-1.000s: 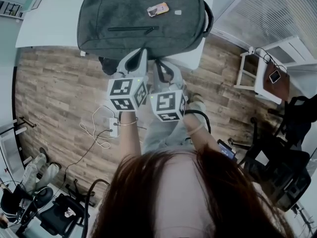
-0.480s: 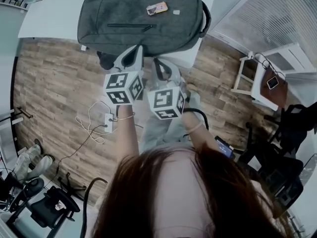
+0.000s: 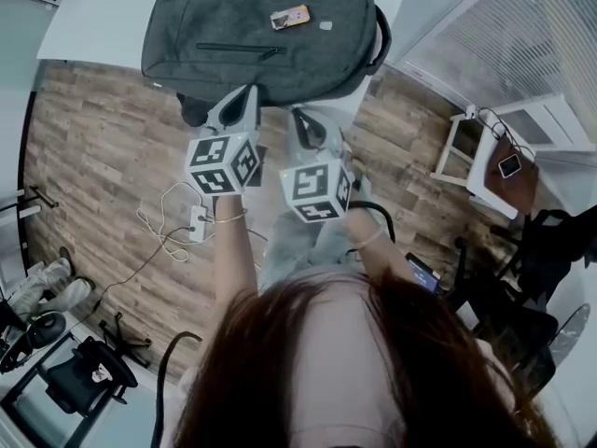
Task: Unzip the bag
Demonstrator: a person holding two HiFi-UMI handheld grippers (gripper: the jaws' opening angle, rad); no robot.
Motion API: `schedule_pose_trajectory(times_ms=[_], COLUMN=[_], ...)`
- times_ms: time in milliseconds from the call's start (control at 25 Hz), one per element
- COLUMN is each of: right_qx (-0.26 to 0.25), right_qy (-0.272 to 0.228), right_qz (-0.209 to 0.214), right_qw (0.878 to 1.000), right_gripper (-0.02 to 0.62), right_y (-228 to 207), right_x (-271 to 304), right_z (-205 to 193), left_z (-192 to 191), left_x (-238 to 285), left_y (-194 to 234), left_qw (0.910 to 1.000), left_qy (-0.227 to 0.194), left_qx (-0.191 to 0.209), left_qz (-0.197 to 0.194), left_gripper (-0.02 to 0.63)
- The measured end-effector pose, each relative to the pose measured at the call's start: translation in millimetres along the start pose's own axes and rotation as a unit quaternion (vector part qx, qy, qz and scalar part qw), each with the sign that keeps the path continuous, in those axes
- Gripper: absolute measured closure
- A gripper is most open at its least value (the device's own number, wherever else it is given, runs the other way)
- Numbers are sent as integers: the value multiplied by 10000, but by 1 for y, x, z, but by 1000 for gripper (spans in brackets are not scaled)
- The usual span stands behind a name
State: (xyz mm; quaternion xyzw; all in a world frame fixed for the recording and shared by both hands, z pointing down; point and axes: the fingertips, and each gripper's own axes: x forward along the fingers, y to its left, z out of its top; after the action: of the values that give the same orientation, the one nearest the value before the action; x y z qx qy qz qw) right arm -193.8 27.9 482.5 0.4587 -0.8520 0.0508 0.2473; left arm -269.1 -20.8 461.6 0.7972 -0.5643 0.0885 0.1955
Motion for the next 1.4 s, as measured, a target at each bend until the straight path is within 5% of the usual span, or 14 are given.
schedule_pose_trajectory(times_ms=[240,1400], right_qx=[6,-474], right_qy=[50,225], right_qz=[177,395], right_qw=[9998,9978], right_gripper=[586,586], right_y=[-7,-74], right_x=[-6,-18], right_z=[-1,-17], left_z=[-1,-4], left_x=[0,3], left_y=[1,-2], left_qw=[9992,9956], left_qy=[29,23], left_qx=[-28,-71], left_qz=[394,936], left_gripper=[598,597])
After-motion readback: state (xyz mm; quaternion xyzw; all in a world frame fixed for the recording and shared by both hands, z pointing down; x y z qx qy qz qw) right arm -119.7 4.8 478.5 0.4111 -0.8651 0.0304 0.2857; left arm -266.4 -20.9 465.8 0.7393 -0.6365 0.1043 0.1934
